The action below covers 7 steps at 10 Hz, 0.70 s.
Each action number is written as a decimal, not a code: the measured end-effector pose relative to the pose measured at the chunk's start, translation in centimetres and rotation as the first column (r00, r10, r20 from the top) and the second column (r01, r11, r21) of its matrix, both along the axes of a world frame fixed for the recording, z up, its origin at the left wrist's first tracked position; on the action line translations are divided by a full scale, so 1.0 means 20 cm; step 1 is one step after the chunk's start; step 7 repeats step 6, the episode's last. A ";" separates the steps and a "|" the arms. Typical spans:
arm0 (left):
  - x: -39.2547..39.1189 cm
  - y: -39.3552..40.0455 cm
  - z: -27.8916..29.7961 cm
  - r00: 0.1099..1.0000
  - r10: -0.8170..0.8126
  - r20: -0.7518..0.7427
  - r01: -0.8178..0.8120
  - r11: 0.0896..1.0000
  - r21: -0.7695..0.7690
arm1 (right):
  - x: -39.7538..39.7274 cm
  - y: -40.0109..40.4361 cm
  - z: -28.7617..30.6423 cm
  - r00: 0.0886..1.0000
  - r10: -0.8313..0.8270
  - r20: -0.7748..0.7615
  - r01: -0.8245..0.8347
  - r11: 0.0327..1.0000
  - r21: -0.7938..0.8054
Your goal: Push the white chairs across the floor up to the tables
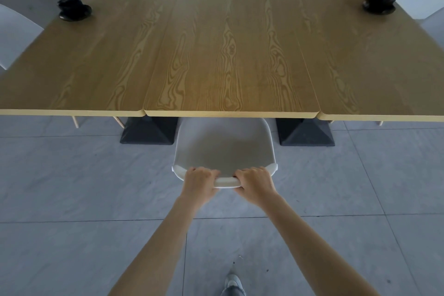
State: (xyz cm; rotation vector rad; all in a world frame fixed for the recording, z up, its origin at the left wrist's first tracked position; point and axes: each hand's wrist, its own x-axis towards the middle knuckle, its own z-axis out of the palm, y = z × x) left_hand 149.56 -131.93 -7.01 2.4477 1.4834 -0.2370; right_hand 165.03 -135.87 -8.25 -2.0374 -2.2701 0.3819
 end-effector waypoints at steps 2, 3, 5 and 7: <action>-0.02 -0.11 0.01 0.983 0.183 0.016 -0.183 0.978 0.104 | 0.00 -0.06 0.05 0.993 -0.092 -0.068 0.090 0.995 -0.031; -0.03 -0.17 0.04 0.979 0.199 0.035 -0.202 0.975 0.095 | -0.01 -0.12 0.10 0.979 -0.137 -0.154 0.133 0.991 -0.034; -0.06 -0.29 0.14 0.952 0.218 0.215 -0.237 0.970 0.064 | -0.10 -0.23 0.28 0.885 -0.301 -0.356 0.261 0.953 -0.155; -0.09 -0.36 0.22 0.924 0.219 0.312 -0.250 0.966 0.061 | -0.16 -0.31 0.34 0.838 -0.324 -0.439 0.297 0.946 -0.130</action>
